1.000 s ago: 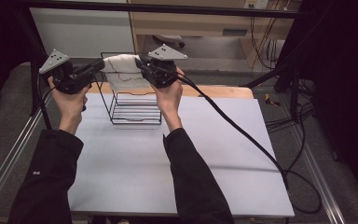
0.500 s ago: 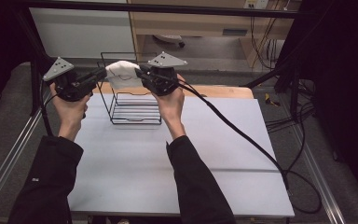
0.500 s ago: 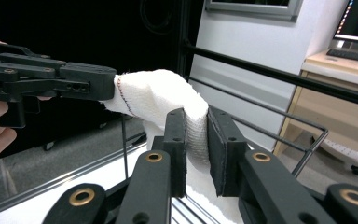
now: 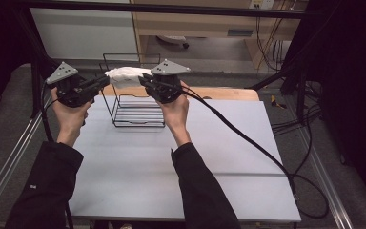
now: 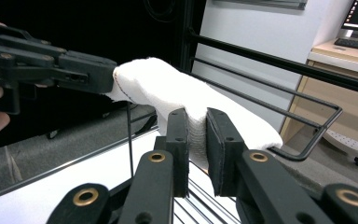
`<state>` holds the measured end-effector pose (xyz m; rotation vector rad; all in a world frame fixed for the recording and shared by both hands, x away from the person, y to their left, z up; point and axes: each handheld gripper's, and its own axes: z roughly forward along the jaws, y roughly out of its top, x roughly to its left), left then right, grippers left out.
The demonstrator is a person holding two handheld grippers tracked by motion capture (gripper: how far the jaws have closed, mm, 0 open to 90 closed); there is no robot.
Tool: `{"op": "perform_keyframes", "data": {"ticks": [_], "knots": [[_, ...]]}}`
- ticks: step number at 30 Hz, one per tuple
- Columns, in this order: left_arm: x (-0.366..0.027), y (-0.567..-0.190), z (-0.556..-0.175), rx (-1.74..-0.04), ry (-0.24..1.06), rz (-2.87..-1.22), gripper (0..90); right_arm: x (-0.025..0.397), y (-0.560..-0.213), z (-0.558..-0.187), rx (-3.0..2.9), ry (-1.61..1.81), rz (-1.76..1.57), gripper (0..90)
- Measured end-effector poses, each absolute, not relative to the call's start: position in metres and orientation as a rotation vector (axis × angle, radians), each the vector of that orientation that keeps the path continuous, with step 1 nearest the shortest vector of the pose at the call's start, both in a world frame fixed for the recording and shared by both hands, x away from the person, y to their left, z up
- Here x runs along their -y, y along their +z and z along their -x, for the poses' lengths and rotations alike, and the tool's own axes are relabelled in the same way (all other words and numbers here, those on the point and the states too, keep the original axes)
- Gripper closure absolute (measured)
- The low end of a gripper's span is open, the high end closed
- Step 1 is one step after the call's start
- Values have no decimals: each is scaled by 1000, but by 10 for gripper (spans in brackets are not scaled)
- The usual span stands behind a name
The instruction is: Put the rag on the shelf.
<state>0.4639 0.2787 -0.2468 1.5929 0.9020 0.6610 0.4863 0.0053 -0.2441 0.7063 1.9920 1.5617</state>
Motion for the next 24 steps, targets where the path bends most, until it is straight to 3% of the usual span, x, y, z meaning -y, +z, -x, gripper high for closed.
{"op": "perform_keyframes", "data": {"ticks": [6,9,24], "knots": [[-281,-225,-462,-904,651,-1550,782,-5,-248,-486,-1997,1559,-705,803],[-275,-217,-467,-925,663,-1563,864,-6,-250,-486,-1998,1556,-703,803],[-258,-235,-483,-954,593,-1656,896,-4,-253,-485,-2014,1562,-702,756]]}}
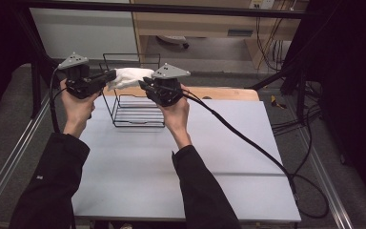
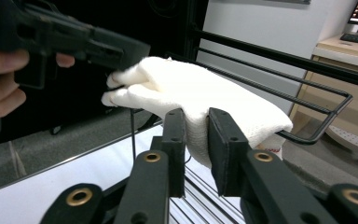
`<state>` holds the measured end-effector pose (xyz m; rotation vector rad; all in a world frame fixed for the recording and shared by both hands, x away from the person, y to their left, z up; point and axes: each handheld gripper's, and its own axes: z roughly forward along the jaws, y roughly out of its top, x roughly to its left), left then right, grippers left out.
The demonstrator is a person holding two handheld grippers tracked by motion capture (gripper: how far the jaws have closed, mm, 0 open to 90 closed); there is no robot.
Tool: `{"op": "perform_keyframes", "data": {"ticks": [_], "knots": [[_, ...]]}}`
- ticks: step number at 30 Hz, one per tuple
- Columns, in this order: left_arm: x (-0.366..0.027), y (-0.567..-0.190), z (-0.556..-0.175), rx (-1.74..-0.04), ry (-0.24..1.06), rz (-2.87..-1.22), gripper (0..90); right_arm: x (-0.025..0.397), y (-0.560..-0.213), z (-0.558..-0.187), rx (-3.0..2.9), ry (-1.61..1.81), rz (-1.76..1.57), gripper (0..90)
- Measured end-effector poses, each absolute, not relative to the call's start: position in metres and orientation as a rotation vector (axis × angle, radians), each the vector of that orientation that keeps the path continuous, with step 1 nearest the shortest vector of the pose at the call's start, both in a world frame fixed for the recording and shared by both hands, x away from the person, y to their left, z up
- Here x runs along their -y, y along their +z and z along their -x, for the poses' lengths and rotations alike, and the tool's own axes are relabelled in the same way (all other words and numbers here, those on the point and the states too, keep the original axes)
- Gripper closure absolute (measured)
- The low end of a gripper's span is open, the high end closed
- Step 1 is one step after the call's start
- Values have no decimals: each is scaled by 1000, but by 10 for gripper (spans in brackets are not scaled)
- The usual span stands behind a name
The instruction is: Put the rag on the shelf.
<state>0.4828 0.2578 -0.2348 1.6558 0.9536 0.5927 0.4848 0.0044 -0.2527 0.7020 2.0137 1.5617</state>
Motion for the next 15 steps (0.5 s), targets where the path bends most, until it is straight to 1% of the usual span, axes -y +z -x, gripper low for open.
{"op": "perform_keyframes", "data": {"ticks": [5,7,9,10,14,15], "knots": [[-258,-242,-481,-946,594,-1681,896,-4,-251,-483,-2027,1577,-702,683],[-258,-244,-481,-948,591,-1689,896,-4,-250,-482,-2028,1608,-709,631],[-258,-246,-481,-947,588,-1697,897,-4,-248,-481,-2025,1633,-708,619],[-258,-247,-482,-948,589,-1700,896,-4,-248,-481,-2027,1635,-708,629],[-255,-253,-484,-953,586,-1717,896,-4,-252,-485,-2075,1587,-738,783],[-254,-254,-485,-953,593,-1724,897,-6,-254,-486,-2087,1575,-741,802]]}}
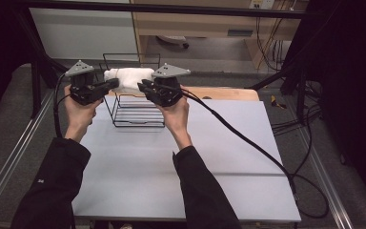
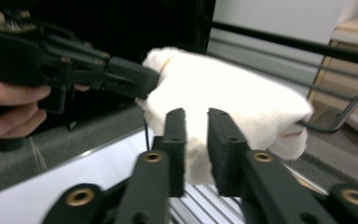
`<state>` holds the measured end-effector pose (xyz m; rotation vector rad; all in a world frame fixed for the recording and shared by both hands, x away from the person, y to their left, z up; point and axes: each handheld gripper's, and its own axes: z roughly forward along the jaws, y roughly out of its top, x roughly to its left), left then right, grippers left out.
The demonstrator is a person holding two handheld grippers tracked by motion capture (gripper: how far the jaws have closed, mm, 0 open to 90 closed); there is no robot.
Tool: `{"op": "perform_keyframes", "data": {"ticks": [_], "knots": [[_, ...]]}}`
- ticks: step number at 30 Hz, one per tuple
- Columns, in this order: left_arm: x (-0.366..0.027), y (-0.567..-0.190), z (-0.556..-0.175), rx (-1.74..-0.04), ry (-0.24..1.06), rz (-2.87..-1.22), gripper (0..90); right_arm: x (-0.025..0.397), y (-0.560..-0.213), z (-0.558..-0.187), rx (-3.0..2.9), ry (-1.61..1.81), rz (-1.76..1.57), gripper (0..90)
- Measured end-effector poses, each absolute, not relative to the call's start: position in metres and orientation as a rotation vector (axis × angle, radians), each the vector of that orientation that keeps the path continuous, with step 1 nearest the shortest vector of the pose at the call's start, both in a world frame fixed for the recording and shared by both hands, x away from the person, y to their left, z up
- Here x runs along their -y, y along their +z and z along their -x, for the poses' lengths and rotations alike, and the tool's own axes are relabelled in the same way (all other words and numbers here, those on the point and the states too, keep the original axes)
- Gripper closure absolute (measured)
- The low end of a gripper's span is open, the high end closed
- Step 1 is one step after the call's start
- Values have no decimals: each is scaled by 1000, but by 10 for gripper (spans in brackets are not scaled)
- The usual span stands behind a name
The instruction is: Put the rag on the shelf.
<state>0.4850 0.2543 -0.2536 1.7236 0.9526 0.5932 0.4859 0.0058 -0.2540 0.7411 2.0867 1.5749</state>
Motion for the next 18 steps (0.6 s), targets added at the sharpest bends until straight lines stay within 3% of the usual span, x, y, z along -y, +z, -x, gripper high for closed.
{"op": "perform_keyframes", "data": {"ticks": [7,18], "knots": [[-252,-258,-489,-958,598,-1736,897,-12,-267,-496,-2118,1474,-776,884],[-255,-264,-489,-954,596,-1722,894,-12,-267,-500,-2103,1489,-778,840]]}}
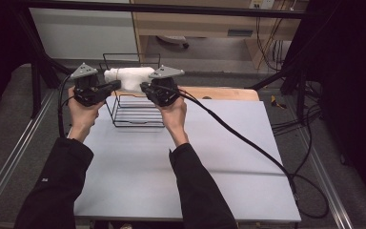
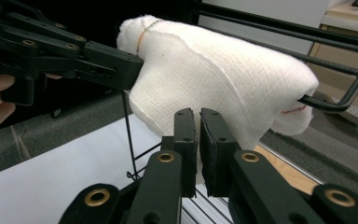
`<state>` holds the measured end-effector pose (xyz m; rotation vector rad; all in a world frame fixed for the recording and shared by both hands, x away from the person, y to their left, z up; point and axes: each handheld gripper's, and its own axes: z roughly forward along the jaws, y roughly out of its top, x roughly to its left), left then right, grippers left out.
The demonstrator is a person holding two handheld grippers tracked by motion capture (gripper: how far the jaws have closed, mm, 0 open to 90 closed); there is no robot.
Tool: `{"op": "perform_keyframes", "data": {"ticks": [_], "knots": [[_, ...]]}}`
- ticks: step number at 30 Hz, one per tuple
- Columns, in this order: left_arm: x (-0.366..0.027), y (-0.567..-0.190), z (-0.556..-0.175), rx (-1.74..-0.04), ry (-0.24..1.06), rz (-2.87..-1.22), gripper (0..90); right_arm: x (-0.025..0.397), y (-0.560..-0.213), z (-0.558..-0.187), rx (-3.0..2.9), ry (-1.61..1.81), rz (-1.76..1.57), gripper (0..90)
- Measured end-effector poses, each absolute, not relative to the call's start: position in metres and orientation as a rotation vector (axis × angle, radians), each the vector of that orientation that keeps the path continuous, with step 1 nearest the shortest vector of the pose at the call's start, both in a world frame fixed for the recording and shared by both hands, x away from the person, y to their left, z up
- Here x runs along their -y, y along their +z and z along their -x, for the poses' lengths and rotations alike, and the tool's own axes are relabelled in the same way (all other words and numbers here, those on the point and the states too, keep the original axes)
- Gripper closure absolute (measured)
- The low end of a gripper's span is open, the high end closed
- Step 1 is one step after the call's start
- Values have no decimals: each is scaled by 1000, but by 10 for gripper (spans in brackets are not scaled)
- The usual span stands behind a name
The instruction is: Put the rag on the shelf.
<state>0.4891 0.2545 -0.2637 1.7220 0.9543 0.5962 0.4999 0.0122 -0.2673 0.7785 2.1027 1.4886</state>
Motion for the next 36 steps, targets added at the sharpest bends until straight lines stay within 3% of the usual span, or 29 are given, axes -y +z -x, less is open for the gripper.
{"op": "perform_keyframes", "data": {"ticks": [8,11,20,30,36], "knots": [[-265,-262,-477,-950,591,-1701,826,-4,-254,-485,-2091,1524,-746,659],[-268,-265,-469,-940,591,-1695,763,-1,-250,-479,-2104,1523,-739,583],[-278,-288,-450,-931,586,-1719,439,18,-255,-470,-2165,1521,-807,344],[-282,-320,-435,-957,543,-1774,240,50,-275,-461,-2209,1540,-866,99],[-279,-338,-426,-962,518,-1808,141,78,-291,-454,-2228,1533,-894,48]]}}
